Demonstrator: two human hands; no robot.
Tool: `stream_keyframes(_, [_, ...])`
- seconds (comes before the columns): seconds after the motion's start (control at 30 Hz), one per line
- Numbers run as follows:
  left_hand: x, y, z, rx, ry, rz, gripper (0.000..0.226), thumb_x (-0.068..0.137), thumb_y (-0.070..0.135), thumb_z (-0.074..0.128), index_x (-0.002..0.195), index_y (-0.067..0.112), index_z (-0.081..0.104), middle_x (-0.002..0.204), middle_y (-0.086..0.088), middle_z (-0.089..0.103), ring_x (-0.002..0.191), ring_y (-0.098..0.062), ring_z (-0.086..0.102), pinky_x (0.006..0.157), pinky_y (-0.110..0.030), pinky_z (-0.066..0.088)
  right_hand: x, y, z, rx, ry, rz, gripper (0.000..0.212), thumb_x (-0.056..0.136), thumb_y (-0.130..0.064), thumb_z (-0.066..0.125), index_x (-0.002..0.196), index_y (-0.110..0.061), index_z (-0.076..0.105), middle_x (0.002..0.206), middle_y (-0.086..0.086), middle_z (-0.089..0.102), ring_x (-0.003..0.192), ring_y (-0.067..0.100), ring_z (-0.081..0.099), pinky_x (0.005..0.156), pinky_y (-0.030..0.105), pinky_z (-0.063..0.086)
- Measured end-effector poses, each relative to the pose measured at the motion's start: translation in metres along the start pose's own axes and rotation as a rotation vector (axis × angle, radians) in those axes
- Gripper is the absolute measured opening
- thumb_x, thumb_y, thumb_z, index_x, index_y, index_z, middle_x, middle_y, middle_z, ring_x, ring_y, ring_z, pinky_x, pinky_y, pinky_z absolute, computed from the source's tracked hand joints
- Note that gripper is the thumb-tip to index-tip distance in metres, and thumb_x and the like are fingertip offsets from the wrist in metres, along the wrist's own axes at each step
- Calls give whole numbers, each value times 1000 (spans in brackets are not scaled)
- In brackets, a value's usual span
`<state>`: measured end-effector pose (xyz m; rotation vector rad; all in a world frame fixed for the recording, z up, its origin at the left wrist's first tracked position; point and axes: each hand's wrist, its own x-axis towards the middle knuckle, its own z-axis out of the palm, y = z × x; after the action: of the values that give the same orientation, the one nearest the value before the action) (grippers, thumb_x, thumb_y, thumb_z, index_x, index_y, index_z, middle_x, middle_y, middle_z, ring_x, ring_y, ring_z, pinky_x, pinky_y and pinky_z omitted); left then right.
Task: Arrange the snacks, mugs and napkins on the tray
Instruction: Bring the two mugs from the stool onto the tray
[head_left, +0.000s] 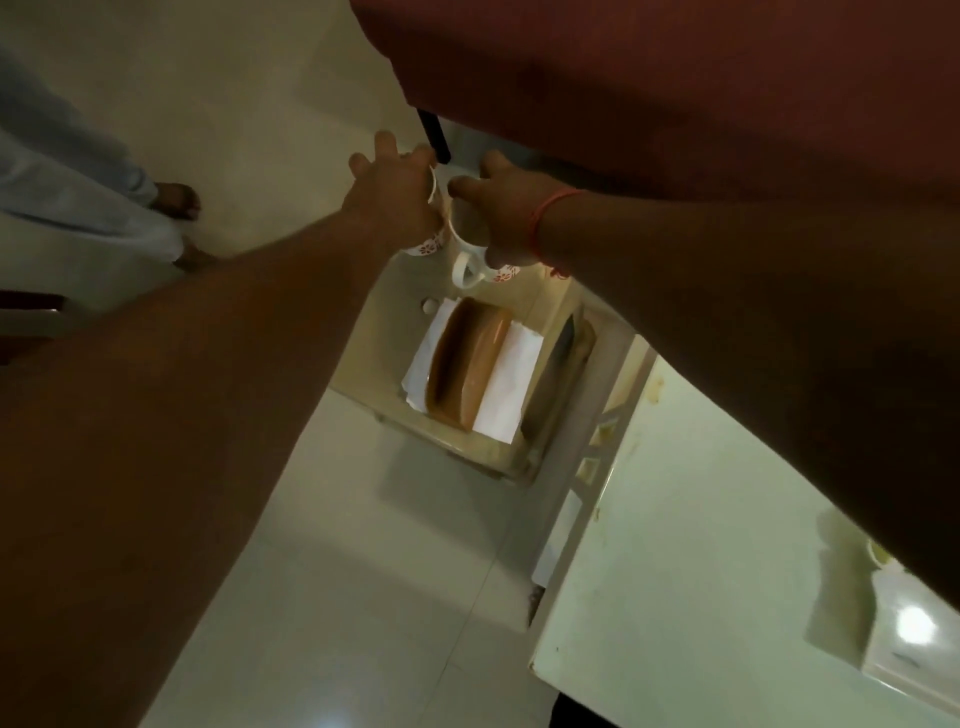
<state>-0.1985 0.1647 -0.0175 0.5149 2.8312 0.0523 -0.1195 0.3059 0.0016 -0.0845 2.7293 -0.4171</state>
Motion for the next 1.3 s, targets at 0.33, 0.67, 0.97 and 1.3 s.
stream_keyframes(0.33, [-23, 104, -26, 99, 240, 243, 62, 78, 30, 75, 132, 27, 43, 138, -16, 36, 120, -42, 40, 84, -49, 55, -113, 102, 12, 299, 384, 279, 85, 73, -26, 83, 144, -21, 35, 147, 15, 29, 99, 36, 64, 91, 43, 56])
stream_keyframes(0.67, [-120, 337, -17, 254, 147, 815, 65, 78, 28, 73, 134, 29, 42, 136, -14, 37, 118, -40, 41, 74, -48, 54, -357, 225, 65, 496, 487, 829, 80, 69, -40, 83, 132, -16, 38, 135, 14, 35, 98, 40, 64, 84, 41, 54])
stream_keyframes(0.97, [-263, 534, 63, 282, -13, 1141, 60, 80, 30, 71, 133, 28, 42, 136, -14, 37, 119, -37, 41, 75, -46, 55, -547, 270, 119, 363, 310, 825, 75, 74, -36, 75, 138, -16, 40, 128, 16, 43, 112, 42, 54, 90, 47, 50])
stream_keyframes(1.3, [-323, 609, 135, 399, -132, 1163, 68, 76, 26, 78, 135, 29, 43, 136, -12, 39, 120, -34, 43, 71, -41, 55, -605, 290, 179, 316, 263, 816, 74, 70, -41, 75, 132, -20, 42, 132, 16, 43, 95, 39, 63, 77, 41, 55])
